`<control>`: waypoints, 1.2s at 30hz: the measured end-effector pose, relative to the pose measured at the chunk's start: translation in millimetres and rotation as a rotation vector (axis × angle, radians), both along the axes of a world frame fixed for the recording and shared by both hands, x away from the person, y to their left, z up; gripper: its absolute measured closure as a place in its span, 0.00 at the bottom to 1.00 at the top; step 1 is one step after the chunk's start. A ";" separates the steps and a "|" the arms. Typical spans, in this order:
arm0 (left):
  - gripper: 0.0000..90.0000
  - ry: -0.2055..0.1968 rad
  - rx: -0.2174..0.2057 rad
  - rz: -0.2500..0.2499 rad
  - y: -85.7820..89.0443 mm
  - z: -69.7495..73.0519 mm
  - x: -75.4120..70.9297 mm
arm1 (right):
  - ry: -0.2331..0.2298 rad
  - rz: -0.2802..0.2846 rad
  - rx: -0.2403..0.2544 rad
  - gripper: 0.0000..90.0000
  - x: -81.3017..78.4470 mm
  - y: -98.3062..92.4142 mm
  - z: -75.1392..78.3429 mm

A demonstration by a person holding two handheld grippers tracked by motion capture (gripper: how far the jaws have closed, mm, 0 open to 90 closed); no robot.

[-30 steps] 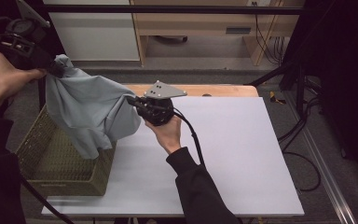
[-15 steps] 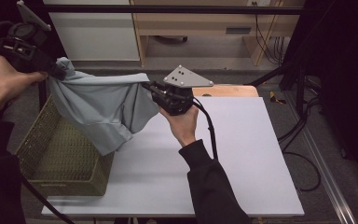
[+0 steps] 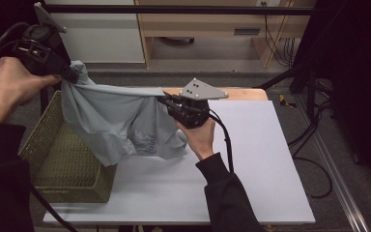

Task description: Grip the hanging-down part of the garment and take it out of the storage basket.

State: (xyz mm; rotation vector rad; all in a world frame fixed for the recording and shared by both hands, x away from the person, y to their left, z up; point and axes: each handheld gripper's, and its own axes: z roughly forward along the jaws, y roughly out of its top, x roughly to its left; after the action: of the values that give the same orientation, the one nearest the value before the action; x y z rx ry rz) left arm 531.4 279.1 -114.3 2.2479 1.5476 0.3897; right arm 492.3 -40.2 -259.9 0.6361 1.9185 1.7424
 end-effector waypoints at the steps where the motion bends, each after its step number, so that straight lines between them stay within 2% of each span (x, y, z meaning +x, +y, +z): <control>1: 0.91 0.000 0.000 0.000 0.0 0.0 0.0 | 0.017 0.004 0.000 0.99 -0.1 -0.4 -6.0; 3: 0.91 -0.003 0.003 -0.005 -2.0 0.0 -0.2 | 0.034 0.010 -0.008 0.98 -0.7 -0.5 -18.4; 4: 0.91 -0.006 0.004 -0.008 -3.0 -0.1 -0.6 | 0.034 0.010 -0.008 0.98 -0.7 -0.5 -18.4; 5: 0.91 -0.006 0.000 -0.008 -4.5 -0.1 -1.5 | 0.062 0.022 -0.020 0.98 -1.6 0.6 -31.6; 6: 0.91 -0.006 0.000 -0.008 -4.5 -0.1 -1.5 | 0.062 0.022 -0.020 0.98 -1.6 0.6 -31.6; 7: 0.91 -0.012 0.005 -0.012 -4.8 0.1 -2.1 | 0.098 0.030 -0.032 0.96 -2.1 3.3 -47.5; 8: 0.91 -0.012 0.005 -0.012 -4.8 0.1 -2.1 | 0.098 0.030 -0.032 0.96 -2.1 3.3 -47.5; 9: 0.91 -0.018 0.005 -0.012 -4.6 0.4 -2.8 | 0.128 0.042 -0.039 0.94 -1.9 5.4 -60.2; 11: 0.91 -0.013 -0.001 -0.007 -4.5 0.2 -3.2 | 0.158 0.053 -0.049 0.89 -0.1 7.5 -74.0; 13: 0.91 -0.016 0.004 -0.010 -3.5 -0.2 -3.6 | 0.189 0.064 -0.050 0.79 0.8 8.8 -86.1; 14: 0.91 -0.018 0.003 -0.010 -2.9 -0.5 -3.8 | 0.189 0.064 -0.050 0.79 0.8 8.8 -86.1; 15: 0.91 -0.017 -0.003 -0.004 -2.3 -1.0 -4.1 | 0.206 0.073 -0.049 0.72 1.5 8.9 -91.4; 16: 0.91 -0.018 -0.007 -0.004 -0.9 -1.8 -4.0 | 0.243 0.090 -0.034 0.61 1.8 8.2 -100.2; 17: 0.91 -0.018 -0.007 -0.004 -0.9 -1.8 -4.0 | 0.243 0.090 -0.034 0.61 1.8 8.2 -100.2; 18: 0.91 -0.020 -0.002 -0.006 0.0 -2.3 -3.7 | 0.246 0.095 -0.031 0.57 0.7 6.8 -103.5; 20: 0.91 -0.020 -0.001 -0.003 0.5 -3.1 -3.4 | 0.245 0.090 -0.026 0.42 -1.5 3.5 -108.1; 21: 0.91 -0.018 -0.001 -0.004 0.8 -3.8 -3.3 | 0.249 0.076 -0.027 0.28 -5.2 -1.4 -110.3; 23: 0.91 -0.018 -0.001 -0.005 0.6 -4.5 -3.4 | 0.240 0.060 -0.015 0.18 -9.1 -8.4 -111.5; 24: 0.91 -0.018 -0.001 -0.005 0.6 -4.5 -3.4 | 0.240 0.060 -0.015 0.18 -9.1 -8.4 -111.5; 26: 0.91 -0.018 -0.001 -0.006 -0.2 -5.3 -3.6 | 0.228 0.001 -0.001 0.10 -14.3 -21.4 -111.0; 28: 0.91 -0.016 -0.003 -0.006 -0.7 -5.3 -3.8 | 0.226 -0.015 0.005 0.10 -15.8 -26.1 -110.2; 30: 0.91 -0.018 -0.005 -0.010 -2.1 -5.3 -4.2 | 0.199 -0.071 0.014 0.08 -20.8 -39.7 -108.3; 34: 0.91 -0.021 -0.011 -0.007 -2.4 -5.9 -5.3 | 0.161 -0.142 0.024 0.06 -29.5 -55.4 -108.0; 35: 0.91 -0.021 -0.011 -0.007 -2.4 -5.9 -5.3 | 0.161 -0.142 0.024 0.06 -29.5 -55.4 -108.0; 36: 0.91 -0.020 -0.006 -0.014 -1.5 -6.1 -5.5 | 0.141 -0.169 0.031 0.05 -35.2 -63.4 -108.2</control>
State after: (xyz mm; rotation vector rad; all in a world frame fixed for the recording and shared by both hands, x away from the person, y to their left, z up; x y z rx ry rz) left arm 525.9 277.5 -120.3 2.2416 1.5207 0.4016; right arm 457.1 -103.7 -368.1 0.9270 1.8721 1.6629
